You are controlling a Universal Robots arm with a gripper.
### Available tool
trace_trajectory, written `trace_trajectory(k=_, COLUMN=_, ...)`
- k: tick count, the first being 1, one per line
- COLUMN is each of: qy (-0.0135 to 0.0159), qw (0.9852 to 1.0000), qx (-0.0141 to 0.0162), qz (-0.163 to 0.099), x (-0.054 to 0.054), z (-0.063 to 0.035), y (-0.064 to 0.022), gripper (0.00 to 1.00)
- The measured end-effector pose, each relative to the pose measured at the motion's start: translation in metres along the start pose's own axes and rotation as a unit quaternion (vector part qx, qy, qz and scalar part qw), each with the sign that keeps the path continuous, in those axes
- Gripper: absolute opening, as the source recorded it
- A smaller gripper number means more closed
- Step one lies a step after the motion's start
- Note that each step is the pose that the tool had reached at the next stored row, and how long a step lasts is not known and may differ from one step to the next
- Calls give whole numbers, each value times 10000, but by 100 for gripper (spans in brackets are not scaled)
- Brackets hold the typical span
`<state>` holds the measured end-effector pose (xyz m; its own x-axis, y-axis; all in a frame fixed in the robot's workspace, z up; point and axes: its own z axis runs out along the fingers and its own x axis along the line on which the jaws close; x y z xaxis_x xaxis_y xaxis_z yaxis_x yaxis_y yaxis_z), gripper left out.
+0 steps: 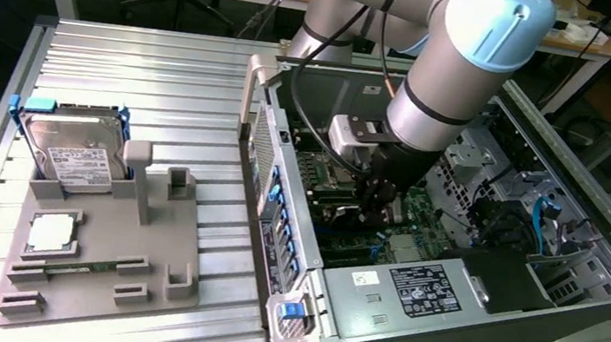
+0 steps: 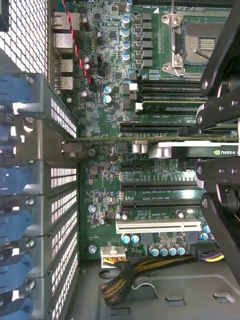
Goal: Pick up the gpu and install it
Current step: 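Insert the gpu into the slot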
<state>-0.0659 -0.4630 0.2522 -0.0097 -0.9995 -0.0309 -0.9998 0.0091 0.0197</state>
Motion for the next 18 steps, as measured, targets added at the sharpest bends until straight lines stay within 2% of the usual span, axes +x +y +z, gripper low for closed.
trace_trajectory(k=18, qy=-1, qw=10000, qx=1, qz=0, x=0, z=24, y=-1, gripper=27)
